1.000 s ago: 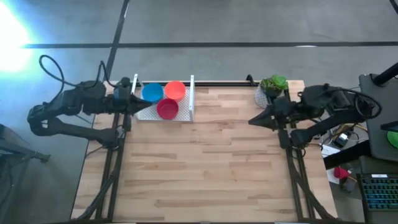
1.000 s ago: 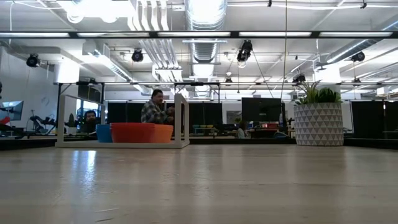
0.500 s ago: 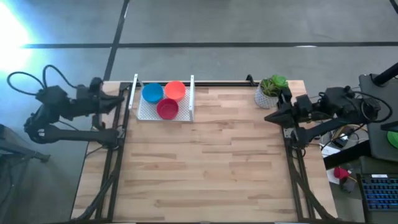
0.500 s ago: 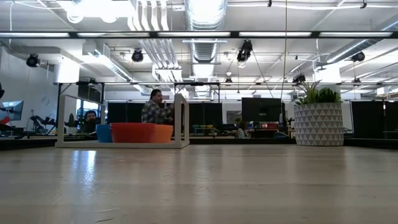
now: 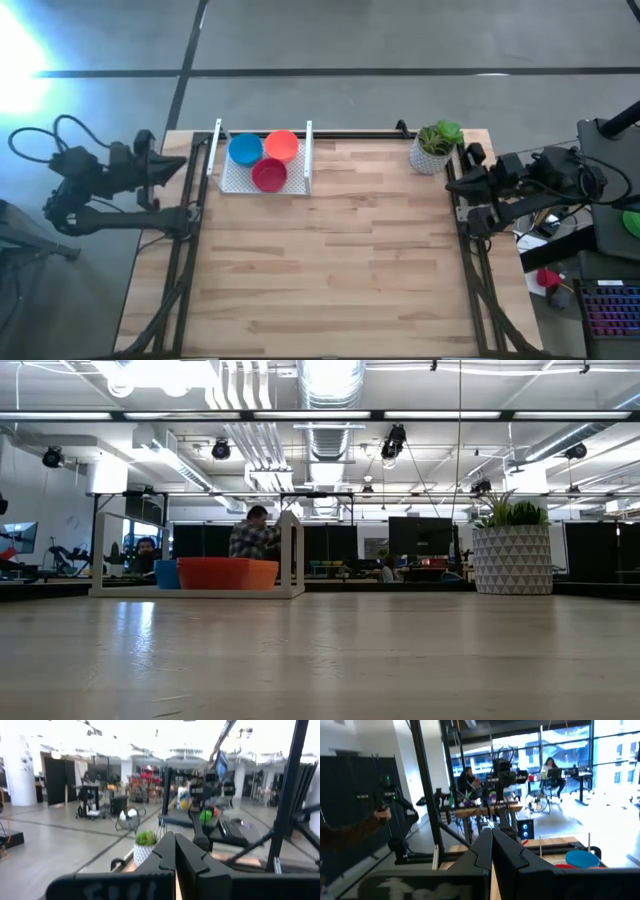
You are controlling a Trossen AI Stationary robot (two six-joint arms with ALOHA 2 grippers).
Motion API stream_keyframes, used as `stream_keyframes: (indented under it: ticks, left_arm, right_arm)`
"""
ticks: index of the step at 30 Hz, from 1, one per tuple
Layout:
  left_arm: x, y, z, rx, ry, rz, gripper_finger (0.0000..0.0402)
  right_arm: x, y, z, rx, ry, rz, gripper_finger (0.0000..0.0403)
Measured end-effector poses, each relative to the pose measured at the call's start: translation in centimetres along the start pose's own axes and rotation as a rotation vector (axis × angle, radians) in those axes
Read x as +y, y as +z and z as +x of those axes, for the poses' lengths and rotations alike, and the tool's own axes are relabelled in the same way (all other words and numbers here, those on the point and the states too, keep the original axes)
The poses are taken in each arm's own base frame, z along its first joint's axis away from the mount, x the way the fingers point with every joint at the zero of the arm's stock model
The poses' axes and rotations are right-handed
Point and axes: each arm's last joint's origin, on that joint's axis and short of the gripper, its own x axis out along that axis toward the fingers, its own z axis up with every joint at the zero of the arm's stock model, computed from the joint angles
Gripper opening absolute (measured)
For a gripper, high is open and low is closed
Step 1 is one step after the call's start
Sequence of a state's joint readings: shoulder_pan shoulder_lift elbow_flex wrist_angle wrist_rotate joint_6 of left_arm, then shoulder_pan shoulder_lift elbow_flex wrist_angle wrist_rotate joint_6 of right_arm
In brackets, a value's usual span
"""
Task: Pick & Place Mini bowls
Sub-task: Return to Home Position
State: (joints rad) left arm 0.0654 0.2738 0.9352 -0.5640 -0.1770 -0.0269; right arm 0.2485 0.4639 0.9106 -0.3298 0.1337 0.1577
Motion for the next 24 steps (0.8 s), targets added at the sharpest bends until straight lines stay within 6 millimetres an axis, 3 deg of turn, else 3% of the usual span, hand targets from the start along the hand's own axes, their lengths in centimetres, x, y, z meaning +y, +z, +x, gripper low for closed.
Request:
stream_keyframes:
  ticks: [24]
  left_arm:
    - [1.2,-0.6,-6.0,-0.181,0.032,-0.007,0.0000]
  right_arm:
    - [-1.6,-3.2,-6.6,-0.212,-0.049,0.015,0.0008]
